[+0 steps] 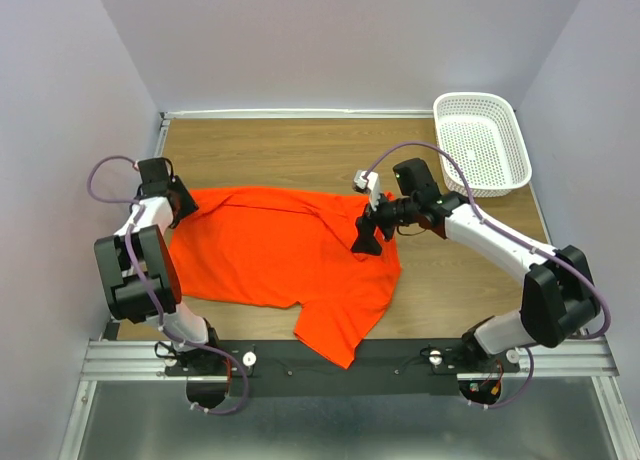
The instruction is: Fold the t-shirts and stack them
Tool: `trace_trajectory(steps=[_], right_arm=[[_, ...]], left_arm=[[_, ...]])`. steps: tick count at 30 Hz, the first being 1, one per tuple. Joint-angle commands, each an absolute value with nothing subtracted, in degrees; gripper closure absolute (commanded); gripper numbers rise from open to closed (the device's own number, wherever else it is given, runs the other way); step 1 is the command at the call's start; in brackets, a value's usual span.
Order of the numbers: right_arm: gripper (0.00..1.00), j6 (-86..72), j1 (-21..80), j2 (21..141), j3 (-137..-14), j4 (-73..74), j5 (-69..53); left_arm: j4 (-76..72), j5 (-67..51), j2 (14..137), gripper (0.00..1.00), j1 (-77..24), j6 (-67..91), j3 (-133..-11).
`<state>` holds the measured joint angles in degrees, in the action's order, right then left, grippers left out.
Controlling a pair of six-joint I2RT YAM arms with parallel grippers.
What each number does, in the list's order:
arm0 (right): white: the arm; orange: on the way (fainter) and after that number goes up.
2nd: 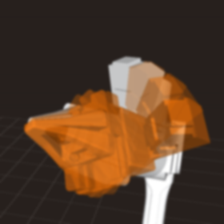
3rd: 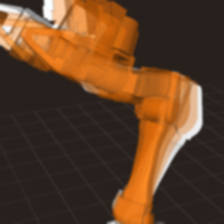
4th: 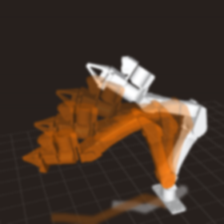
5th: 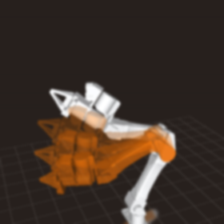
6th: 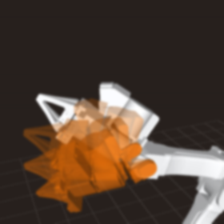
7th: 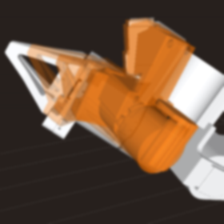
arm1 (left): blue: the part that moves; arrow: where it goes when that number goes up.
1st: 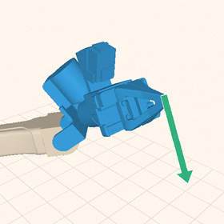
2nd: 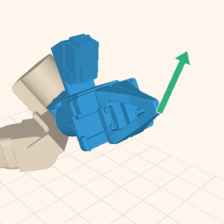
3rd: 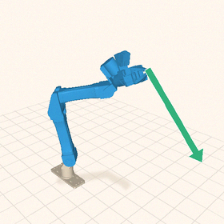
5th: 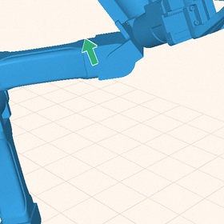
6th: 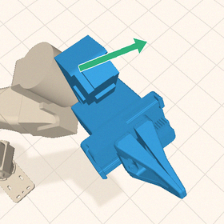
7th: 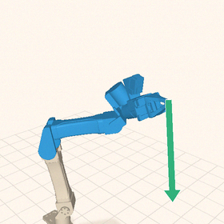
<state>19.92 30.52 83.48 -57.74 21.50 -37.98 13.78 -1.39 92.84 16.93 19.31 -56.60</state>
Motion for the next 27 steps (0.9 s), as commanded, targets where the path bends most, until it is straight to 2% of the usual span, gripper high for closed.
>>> trace_trajectory(steps=[1, 5, 7, 9, 12, 20, 21, 27], right_arm=[[0.0, 19.6, 30.23, 84.11, -57.39, 21.53, -37.79], [0.0, 19.51, 30.24, 83.76, -57.13, 21.53, -37.71], [0.0, 19.6, 30.23, 83.76, -57.13, 21.62, -37.53], [0.0, 19.51, 30.23, 84.02, -57.22, 21.53, -37.35], [0.0, 19.6, 30.23, 84.46, -57.39, 21.62, -37.44], [0.0, 19.25, 30.23, 84.73, -57.39, 21.53, -37.62], [0.0, 19.16, 30.32, 84.73, -57.39, 21.62, -37.7], [0.0, 18.98, 30.23, 84.73, -57.39, 21.62, -38.06]], left_arm=[[14.77, 4.56, 89.14, 0.2, 17.67, 21.71, -52.74], [14.33, 6.67, 84.21, 0.18, 18.28, 22.58, -54.49], [11.7, 4.58, 80.17, 0.23, 18.28, 22.5, -54.67], [8.46, -3.56, 78.93, 0.32, 18.19, 21.62, -54.06], [10.53, -9.66, 82.34, 0.36, 17.84, 19.87, -56.41], [11.34, -6.95, 93.24, 0.39, 17.75, 17.4, -58.18], [11.16, -6.77, 94.73, 0.44, 17.75, 17.49, -58.79], [11.69, -5.89, 98.61, 0.54, 17.75, 17.23, -61.34]])
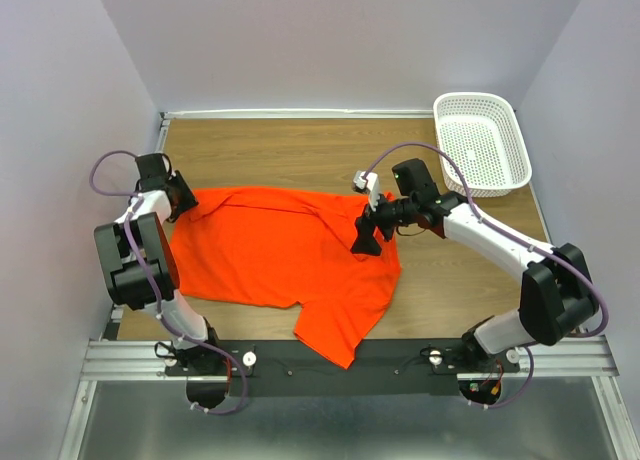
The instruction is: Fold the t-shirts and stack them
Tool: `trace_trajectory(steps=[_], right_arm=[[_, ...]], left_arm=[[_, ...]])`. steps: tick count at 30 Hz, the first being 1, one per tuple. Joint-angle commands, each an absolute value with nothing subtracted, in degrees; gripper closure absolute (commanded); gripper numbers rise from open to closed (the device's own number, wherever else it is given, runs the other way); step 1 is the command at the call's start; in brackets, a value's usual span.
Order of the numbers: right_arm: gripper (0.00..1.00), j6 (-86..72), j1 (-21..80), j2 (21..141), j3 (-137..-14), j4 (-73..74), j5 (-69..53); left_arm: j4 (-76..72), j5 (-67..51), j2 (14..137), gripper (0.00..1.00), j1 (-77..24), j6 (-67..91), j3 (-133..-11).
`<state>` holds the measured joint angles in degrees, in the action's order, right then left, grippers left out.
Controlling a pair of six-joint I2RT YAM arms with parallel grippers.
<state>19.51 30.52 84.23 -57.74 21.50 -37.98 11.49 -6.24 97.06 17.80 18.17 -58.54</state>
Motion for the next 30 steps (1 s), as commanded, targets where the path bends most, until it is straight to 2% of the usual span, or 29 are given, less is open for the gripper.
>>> trace_trajectory(steps=[1, 2, 5, 6, 8, 19, 30], right_arm=[[0.0, 18.9, 30.23, 84.73, -57.39, 21.62, -38.14], [0.0, 18.81, 30.23, 84.73, -57.39, 21.71, -38.23], [0.0, 18.81, 30.23, 84.73, -57.57, 21.71, -38.15], [0.0, 18.9, 30.23, 84.73, -57.48, 21.71, -38.14], [0.0, 18.9, 30.23, 84.81, -57.48, 21.62, -38.23], [0.0, 18.9, 30.23, 84.99, -57.57, 21.88, -39.02], [0.0, 18.99, 30.23, 84.73, -57.39, 21.97, -38.94]], left_arm=[[11.6, -5.8, 99.4, 0.57, 17.75, 17.05, -61.52], [11.6, -5.89, 99.67, 0.6, 17.75, 16.88, -61.7], [11.51, -6.86, 100.28, 0.77, 17.67, 16.35, -61.7], [11.51, -7.29, 99.94, 0.88, 17.75, 16.26, -61.35], [11.51, -7.99, 98.71, 0.99, 17.67, 16.26, -60.65], [13.0, -7.83, 83.68, 1.0, 18.19, 18.46, -49.14], [14.41, -3.43, 88.5, 1.0, 24.34, 18.54, -49.48]])
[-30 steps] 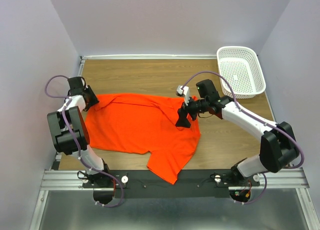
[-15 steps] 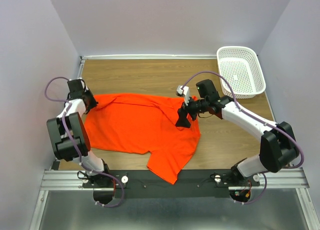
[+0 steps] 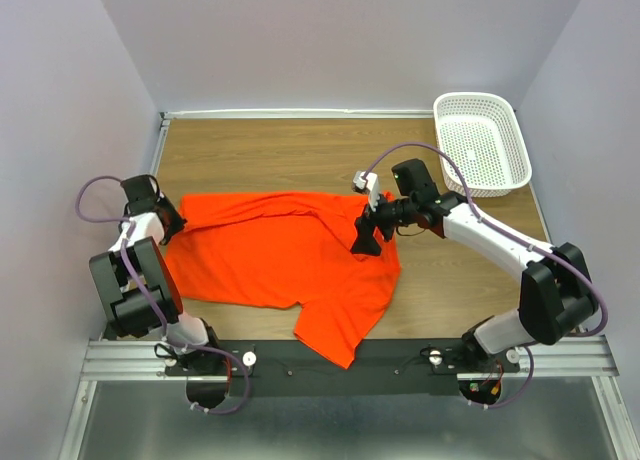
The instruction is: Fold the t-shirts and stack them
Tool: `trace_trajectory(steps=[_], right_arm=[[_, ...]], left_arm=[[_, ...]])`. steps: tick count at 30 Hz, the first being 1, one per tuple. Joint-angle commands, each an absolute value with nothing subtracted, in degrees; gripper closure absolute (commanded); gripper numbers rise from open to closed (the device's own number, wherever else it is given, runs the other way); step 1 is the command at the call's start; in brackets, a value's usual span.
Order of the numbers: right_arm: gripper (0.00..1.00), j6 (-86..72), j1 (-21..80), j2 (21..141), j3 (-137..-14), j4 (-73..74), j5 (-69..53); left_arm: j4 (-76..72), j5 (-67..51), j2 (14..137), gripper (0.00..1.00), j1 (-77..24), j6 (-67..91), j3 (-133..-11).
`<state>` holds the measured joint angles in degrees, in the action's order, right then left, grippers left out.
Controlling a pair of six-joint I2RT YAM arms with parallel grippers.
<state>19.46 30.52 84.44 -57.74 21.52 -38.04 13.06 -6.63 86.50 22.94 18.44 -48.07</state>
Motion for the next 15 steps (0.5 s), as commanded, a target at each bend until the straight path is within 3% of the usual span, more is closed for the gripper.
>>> trace_trajectory(steps=[1, 15], right_arm=[[0.0, 19.07, 30.23, 84.81, -57.48, 21.97, -38.67], [0.0, 20.91, 30.23, 86.74, -57.83, 21.97, -36.3]], left_arm=[[14.33, -3.17, 89.11, 1.0, 24.43, 18.46, -50.27], [15.47, -2.11, 93.43, 1.0, 24.43, 17.67, -57.83]])
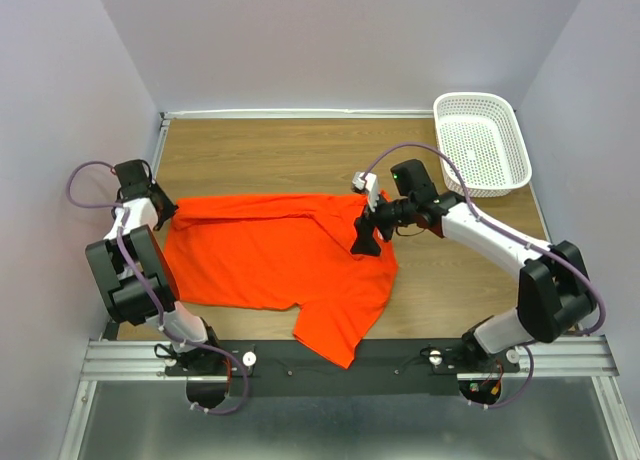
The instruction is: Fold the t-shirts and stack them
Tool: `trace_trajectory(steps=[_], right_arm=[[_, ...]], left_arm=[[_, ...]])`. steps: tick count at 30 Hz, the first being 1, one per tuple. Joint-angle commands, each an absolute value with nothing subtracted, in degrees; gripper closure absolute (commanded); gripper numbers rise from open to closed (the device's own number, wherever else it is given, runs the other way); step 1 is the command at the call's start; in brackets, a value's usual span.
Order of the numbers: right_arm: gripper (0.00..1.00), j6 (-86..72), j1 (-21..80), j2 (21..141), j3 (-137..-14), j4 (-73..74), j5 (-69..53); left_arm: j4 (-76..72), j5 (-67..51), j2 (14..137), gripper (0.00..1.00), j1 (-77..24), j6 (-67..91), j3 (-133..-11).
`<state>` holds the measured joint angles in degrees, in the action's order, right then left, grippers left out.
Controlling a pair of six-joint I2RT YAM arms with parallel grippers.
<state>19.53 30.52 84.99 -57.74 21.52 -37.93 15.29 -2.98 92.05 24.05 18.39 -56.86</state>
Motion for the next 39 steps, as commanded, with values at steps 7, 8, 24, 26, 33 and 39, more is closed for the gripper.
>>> trace_trajectory(steps=[7, 8, 24, 26, 33, 39], right_arm=[[0.01, 25.76, 31.37, 98.51, -66.42, 21.88, -27.8], [0.02, 25.4, 31.64, 100.0, -67.75, 21.8, -26.82], [0.14, 18.37, 33.4, 109.68, -75.22, 21.88, -24.0], [0.14, 18.02, 33.4, 112.48, -78.74, 21.8, -23.55], [0.14, 14.94, 33.49, 118.3, -85.43, 21.97, -24.44], [0.23, 14.68, 33.4, 119.35, -84.99, 21.97, -24.96]], left_arm=[[13.71, -2.81, 93.78, 1.0, 24.43, 17.67, -56.61], [13.54, -2.9, 93.43, 1.0, 24.52, 17.58, -56.51], [10.72, -6.15, 88.15, 1.0, 24.43, 17.58, -53.53], [10.64, -6.15, 88.07, 1.0, 24.43, 17.49, -53.35], [10.2, -6.94, 87.36, 1.0, 24.35, 17.32, -52.82], [9.32, -8.35, 86.66, 1.0, 24.43, 17.49, -52.21]])
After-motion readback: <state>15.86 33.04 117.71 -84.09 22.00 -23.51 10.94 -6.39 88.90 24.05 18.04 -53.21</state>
